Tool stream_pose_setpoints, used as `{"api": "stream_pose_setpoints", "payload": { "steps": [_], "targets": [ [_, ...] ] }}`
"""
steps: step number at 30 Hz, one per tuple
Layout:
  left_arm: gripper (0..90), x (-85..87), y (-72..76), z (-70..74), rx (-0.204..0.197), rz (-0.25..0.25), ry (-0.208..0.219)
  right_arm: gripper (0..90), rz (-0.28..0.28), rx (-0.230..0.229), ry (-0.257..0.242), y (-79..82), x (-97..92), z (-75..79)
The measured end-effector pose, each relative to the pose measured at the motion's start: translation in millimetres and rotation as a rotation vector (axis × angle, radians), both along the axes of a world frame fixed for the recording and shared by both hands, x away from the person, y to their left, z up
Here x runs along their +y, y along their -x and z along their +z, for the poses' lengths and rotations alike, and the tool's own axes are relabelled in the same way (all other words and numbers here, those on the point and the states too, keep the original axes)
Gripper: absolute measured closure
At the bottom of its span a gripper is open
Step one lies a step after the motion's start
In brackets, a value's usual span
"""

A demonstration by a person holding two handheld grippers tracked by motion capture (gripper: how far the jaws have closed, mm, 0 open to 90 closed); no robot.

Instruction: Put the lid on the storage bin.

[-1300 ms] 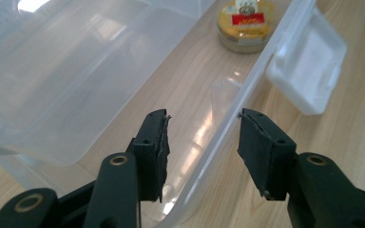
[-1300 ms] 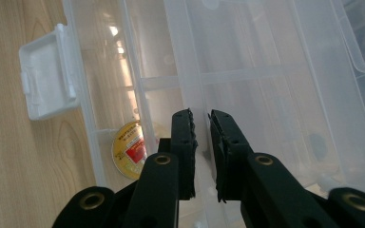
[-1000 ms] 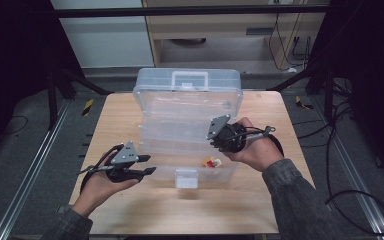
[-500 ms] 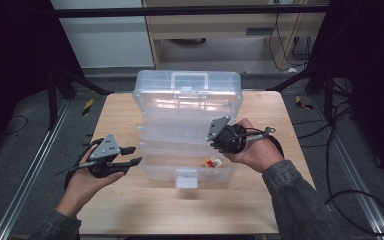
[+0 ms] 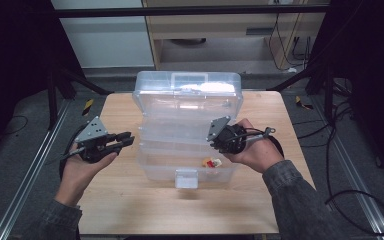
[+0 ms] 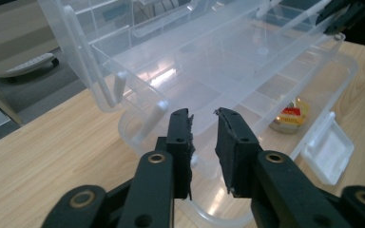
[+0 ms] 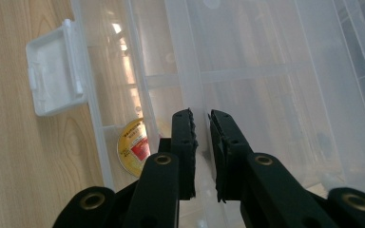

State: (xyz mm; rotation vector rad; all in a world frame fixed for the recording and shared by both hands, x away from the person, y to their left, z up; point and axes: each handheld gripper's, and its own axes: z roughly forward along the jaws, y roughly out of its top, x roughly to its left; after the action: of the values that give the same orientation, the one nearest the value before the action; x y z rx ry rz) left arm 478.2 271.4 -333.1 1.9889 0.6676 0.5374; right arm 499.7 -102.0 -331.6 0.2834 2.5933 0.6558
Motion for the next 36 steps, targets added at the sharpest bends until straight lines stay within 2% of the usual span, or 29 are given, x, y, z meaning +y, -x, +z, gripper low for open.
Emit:
{"api": "stream_pose_setpoints", "payload": {
  "steps": [4,8,13,20,36],
  "targets": [
    [80.6,-0.9,-3.7,2.5,0.017,0.002,0.007,80.5,0.000,-0.003,0.002,0.4,0.2,0.0],
    [87.5,-1.0,-8.0,4.5,0.041,0.009,0.036,80.5,0.002,-0.002,0.001,0.6,0.2,-0.3],
    [89.8,-0.3,-15.9,7.3,0.076,0.020,0.070,80.4,0.002,-0.003,0.003,1.3,0.0,-0.8],
    [89.8,-2.0,-23.1,9.4,0.085,0.037,0.089,80.4,0.003,-0.002,0.004,2.3,-0.1,-1.6],
    [90.0,-12.1,-50.0,23.8,0.099,0.075,0.139,80.3,0.004,0.000,0.006,3.1,-0.2,-2.5]
  ]
}}
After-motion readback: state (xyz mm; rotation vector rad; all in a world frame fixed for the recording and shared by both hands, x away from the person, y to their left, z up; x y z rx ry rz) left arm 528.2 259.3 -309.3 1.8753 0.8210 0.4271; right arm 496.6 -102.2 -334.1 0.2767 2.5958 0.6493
